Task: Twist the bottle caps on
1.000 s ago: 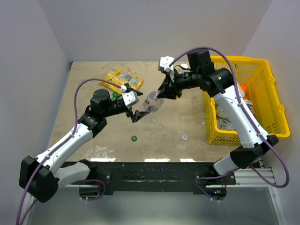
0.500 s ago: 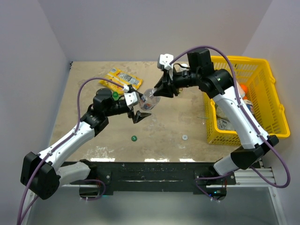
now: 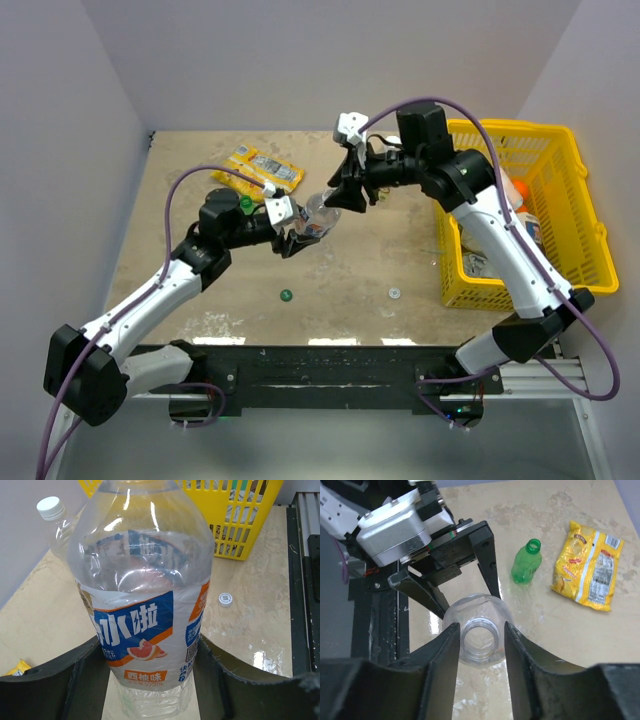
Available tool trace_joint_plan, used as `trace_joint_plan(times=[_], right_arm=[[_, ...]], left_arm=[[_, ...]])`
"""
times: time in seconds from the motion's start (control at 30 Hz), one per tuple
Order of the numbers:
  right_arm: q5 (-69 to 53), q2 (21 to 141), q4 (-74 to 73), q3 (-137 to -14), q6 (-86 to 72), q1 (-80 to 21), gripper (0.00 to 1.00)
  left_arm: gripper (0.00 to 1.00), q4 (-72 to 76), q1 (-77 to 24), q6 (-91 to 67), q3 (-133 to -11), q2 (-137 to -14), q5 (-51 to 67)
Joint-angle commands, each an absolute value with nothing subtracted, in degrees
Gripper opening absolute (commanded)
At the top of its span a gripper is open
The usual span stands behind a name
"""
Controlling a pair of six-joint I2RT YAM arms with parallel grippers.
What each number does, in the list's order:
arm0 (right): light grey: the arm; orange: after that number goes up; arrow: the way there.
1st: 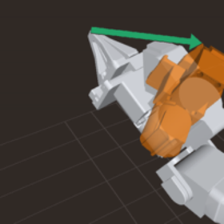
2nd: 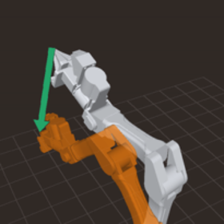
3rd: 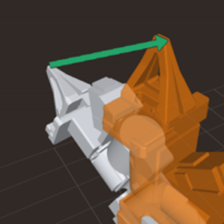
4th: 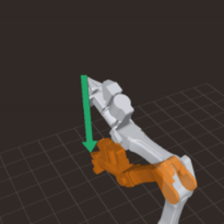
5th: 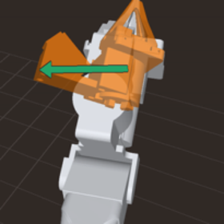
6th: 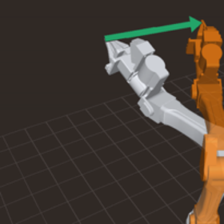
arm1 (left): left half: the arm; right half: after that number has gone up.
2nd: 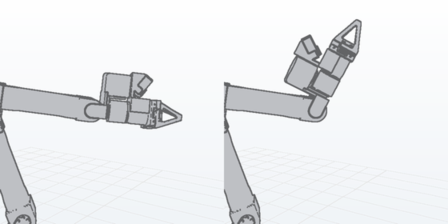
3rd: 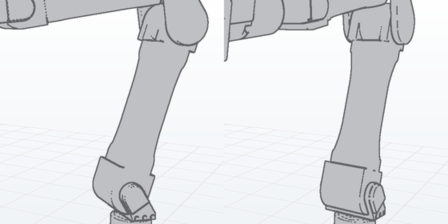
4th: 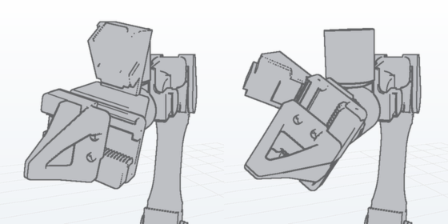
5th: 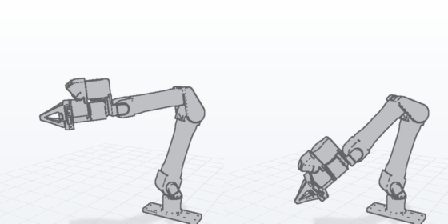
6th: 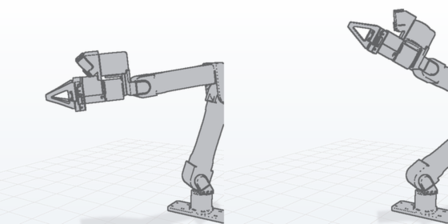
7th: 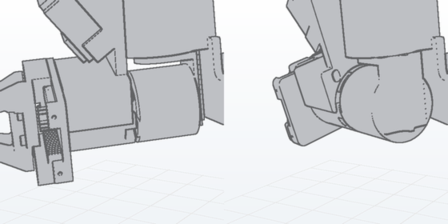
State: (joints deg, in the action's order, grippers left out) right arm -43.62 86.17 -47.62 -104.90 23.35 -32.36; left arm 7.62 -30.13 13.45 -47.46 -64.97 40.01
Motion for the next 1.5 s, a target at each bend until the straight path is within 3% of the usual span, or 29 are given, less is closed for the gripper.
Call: trace_joint_plan(times=[0.0, 0.1, 0.2, 0.4, 0.53, 0.67, 0.73, 0.97, 1.2, 1.47], right_arm=[[-36.7, 85.8, -44.1, -111.8, 17.8, -31.9, 0.55], [-38.6, 86.5, -41.8, -118.3, 11.6, -25.9, 0.59], [-37.5, 86.3, -41.6, -116.2, 8.6, -19.9, 0.56], [-34.2, 80.9, -58.4, -91.3, 42.0, -20.8, 0.5], [-24.0, 78.6, -60.7, -74.5, 59.5, -29.3, 0.5], [-17.1, 74.3, -54.3, -62.3, 64.2, -33.2, 0.5], [-15.4, 74.5, -53.1, -59.1, 66.3, -33.3, 0.46], [-8.4, 80.7, -51.4, -57.5, 65.8, -33.4, 0.45], [-11.1, 81.0, -51.2, -56.0, 69.4, -33.3, 0.49], [-14.1, 78.8, -49.0, -50.7, 73.1, -33.2, 0.47]], left_arm=[[0.45, 7.2, -30.3, 13.4, -48.0, -62.7, 40.3], [0.25, 4.7, -30.3, 14.1, -47.5, -61.2, 38.2], [0.2, 2.6, -30.2, 14.5, -46.3, -59.2, 36.8], [0.0, 0.1, -30.2, 14.7, -45.7, -55.6, 32.3], [0.0, -3.8, -30.2, 16.3, -46.2, -54.1, 28.9], [0.0, -4.5, -30.1, 17.2, -46.8, -53.7, 27.7], [0.0, -4.2, -30.0, 17.1, -47.0, -53.6, 27.9], [0.0, -3.1, -30.0, 16.4, -47.1, -54.0, 28.5], [0.0, -2.6, -29.9, 16.2, -46.8, -54.1, 28.9], [0.0, -2.3, -29.8, 15.9, -46.8, -54.1, 28.9]])
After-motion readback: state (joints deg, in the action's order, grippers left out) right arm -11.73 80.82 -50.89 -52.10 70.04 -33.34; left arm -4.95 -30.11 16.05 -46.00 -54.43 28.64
